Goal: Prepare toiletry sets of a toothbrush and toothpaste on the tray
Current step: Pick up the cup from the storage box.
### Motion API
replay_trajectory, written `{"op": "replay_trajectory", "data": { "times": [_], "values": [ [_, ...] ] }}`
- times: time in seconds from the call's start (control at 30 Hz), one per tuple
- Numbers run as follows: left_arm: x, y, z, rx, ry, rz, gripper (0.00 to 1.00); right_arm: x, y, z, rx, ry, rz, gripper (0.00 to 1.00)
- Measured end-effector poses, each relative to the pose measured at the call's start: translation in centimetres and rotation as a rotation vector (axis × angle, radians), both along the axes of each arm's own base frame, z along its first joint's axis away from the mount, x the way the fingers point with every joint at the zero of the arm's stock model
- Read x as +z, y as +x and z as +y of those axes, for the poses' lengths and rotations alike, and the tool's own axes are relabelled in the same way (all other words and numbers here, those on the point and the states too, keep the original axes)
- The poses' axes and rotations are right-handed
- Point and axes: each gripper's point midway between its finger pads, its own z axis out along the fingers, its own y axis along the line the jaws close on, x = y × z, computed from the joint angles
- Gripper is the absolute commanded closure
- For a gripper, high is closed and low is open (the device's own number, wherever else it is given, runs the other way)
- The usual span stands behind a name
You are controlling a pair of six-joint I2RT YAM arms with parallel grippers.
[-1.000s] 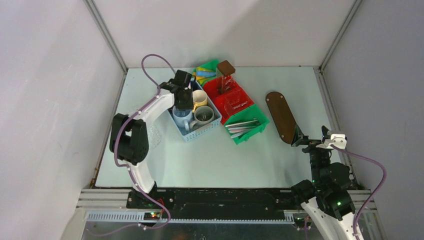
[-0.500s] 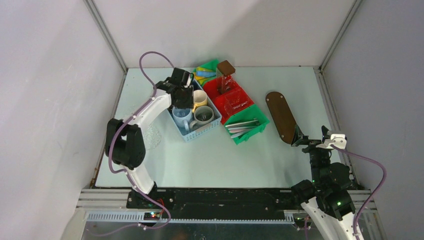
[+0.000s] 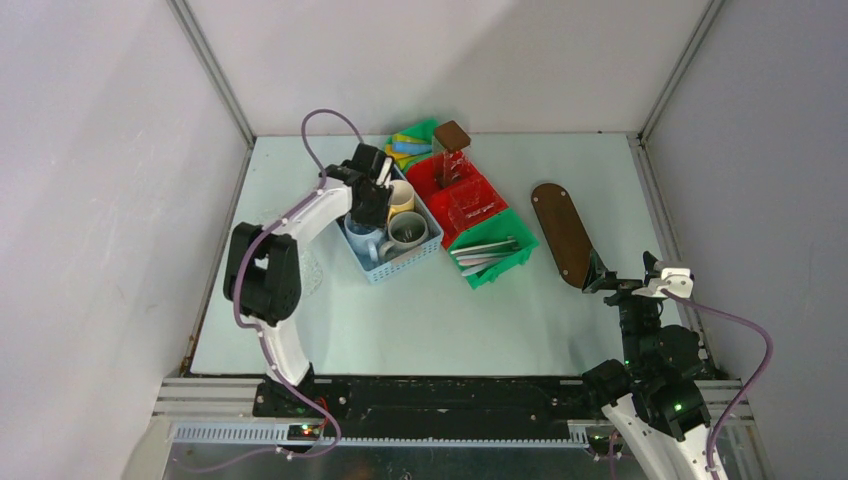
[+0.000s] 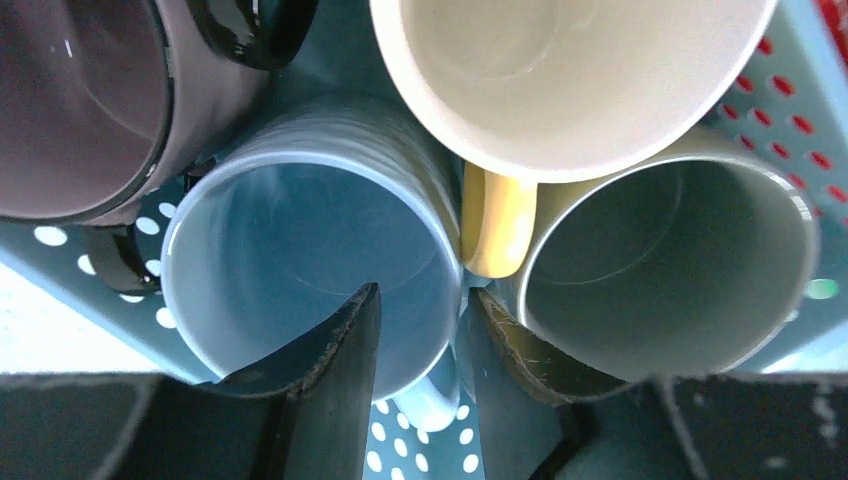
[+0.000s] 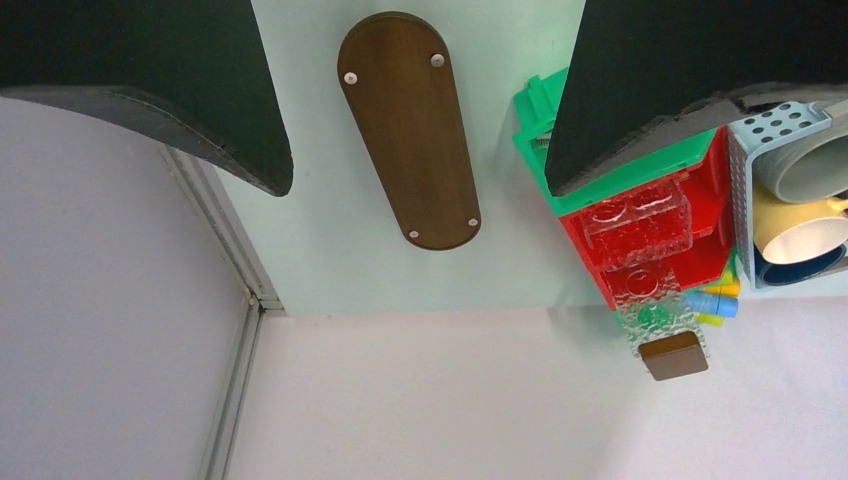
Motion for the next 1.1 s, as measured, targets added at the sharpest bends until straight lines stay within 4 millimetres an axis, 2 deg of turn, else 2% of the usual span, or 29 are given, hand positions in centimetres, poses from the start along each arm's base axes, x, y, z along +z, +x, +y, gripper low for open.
{"op": "replay_trajectory", "data": {
  "times": [0.2, 0.43, 0.57, 0.63, 0.8, 0.97, 1.1],
  "values": [
    [-2.0, -0.4, 0.5, -0.082, 0.06, 0.056, 0.57, 0.0, 0.0, -0.1, -0.004, 0.001, 0.001, 0.0],
    [-2.4, 0.1, 0.3, -0.169, 0.094, 0.07, 0.57, 0.0, 0.0, 0.0, -0.003, 0.001, 0.001, 0.0],
    [-2.8, 0.0, 0.3, -0.187, 0.097, 0.085, 0.54, 0.0, 0.0, 0.0, -0.001, 0.001, 0.001, 0.0],
    [-2.9, 0.0, 0.2, -0.191, 0.094, 0.09, 0.57, 0.0, 0.0, 0.1, 0.002, 0.0, 0.001, 0.0],
    [-3.0, -0.2, -0.1, -0.197, 0.077, 0.096, 0.78, 0.0, 0.0, 0.2, 0.007, -0.002, 0.001, 0.0],
    [-2.9, -0.4, -0.6, -0.217, 0.056, 0.1, 0.94, 0.0, 0.0, 0.3, 0.013, -0.004, 0.001, 0.0],
    [-2.1, -0.4, -0.7, -0.231, 0.045, 0.087, 0.98, 0.0, 0.0, 0.3, 0.015, -0.006, 0.0, 0.0]
  ]
}}
